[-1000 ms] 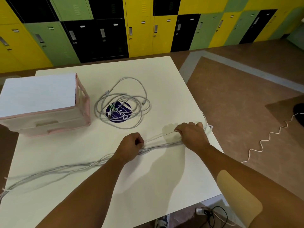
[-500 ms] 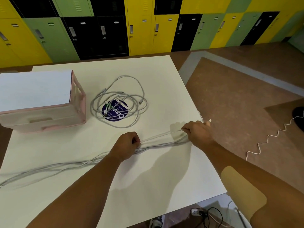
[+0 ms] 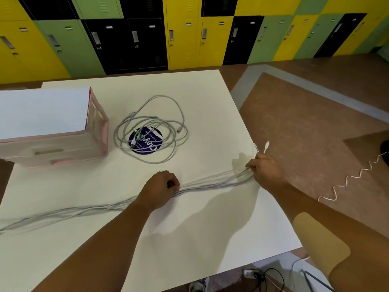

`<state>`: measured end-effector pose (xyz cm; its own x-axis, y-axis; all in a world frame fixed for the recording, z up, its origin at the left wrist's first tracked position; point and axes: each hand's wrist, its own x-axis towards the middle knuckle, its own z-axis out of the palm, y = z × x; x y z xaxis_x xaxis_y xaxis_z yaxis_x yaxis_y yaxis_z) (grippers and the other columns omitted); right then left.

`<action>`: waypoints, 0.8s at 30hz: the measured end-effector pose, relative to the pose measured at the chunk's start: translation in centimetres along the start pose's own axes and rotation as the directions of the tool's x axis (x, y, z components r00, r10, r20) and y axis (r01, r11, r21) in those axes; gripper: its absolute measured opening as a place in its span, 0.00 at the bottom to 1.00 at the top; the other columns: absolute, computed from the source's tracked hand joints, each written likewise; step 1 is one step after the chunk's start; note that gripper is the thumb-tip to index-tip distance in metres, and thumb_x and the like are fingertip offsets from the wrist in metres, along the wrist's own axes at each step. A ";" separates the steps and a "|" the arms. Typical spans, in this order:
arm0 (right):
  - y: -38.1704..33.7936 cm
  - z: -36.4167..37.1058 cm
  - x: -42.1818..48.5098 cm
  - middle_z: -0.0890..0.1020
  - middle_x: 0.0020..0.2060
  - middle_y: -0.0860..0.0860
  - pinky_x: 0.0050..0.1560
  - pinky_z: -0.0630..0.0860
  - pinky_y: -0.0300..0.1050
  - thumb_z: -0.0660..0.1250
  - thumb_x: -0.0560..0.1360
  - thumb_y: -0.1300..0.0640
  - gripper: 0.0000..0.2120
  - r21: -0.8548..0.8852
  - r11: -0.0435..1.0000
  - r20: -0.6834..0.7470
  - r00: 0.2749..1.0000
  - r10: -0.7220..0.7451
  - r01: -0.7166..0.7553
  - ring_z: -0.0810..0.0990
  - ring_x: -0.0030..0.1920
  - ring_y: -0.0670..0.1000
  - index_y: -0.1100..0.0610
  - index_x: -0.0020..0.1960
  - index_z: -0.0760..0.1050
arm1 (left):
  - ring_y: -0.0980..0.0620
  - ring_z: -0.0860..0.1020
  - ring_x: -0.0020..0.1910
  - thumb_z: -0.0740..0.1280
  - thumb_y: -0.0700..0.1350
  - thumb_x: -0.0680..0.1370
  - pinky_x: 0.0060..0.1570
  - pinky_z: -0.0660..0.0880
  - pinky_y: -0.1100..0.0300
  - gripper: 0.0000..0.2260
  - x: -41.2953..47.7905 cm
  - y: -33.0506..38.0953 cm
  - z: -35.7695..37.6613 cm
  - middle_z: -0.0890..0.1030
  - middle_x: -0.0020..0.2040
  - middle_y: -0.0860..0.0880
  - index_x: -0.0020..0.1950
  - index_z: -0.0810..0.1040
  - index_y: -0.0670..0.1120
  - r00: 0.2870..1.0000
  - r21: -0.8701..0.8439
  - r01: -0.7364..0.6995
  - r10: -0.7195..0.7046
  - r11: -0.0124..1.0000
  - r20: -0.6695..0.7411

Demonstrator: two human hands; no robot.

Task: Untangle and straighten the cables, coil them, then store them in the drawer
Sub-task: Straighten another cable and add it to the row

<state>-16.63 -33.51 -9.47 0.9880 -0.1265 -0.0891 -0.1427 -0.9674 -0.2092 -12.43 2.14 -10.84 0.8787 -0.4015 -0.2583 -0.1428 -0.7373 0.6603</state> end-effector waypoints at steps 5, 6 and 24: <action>1.4 -0.1 -1.0 0.79 0.49 0.56 0.50 0.73 0.43 0.69 0.77 0.65 0.07 0.034 0.998 -0.030 0.998 0.055 -0.054 0.79 0.50 0.60 0.61 0.52 0.85 | 0.59 0.76 0.40 0.73 0.42 0.74 0.39 0.67 0.71 0.08 0.0 0.0 -0.1 0.78 0.40 0.57 0.39 0.79 0.54 1.000 -0.011 0.002 -0.002 1.000 0.006; 1.7 -0.2 -1.1 0.79 0.50 0.56 0.50 0.71 0.42 0.69 0.77 0.65 0.07 0.033 0.997 -0.029 0.997 0.072 -0.071 0.79 0.51 0.60 0.61 0.52 0.85 | 0.59 0.76 0.40 0.73 0.42 0.74 0.40 0.68 0.70 0.08 0.0 -0.1 -0.1 0.78 0.40 0.57 0.39 0.79 0.54 1.000 -0.016 0.000 0.000 1.000 0.007; 1.1 -0.5 -1.2 0.82 0.42 0.56 0.42 0.73 0.42 0.67 0.75 0.64 0.05 0.019 0.984 0.041 0.983 0.179 -0.179 0.78 0.41 0.56 0.60 0.43 0.82 | 0.58 0.73 0.42 0.78 0.50 0.69 0.44 0.72 0.61 0.09 -0.4 -0.5 0.2 0.76 0.39 0.55 0.37 0.79 0.53 0.999 0.026 -0.033 0.033 0.999 0.004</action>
<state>-17.91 -34.52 -9.15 0.9433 -0.2881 -0.1650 -0.3188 -0.9247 -0.2083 -12.78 2.59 -11.20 0.8716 -0.4280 -0.2391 -0.1837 -0.7373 0.6500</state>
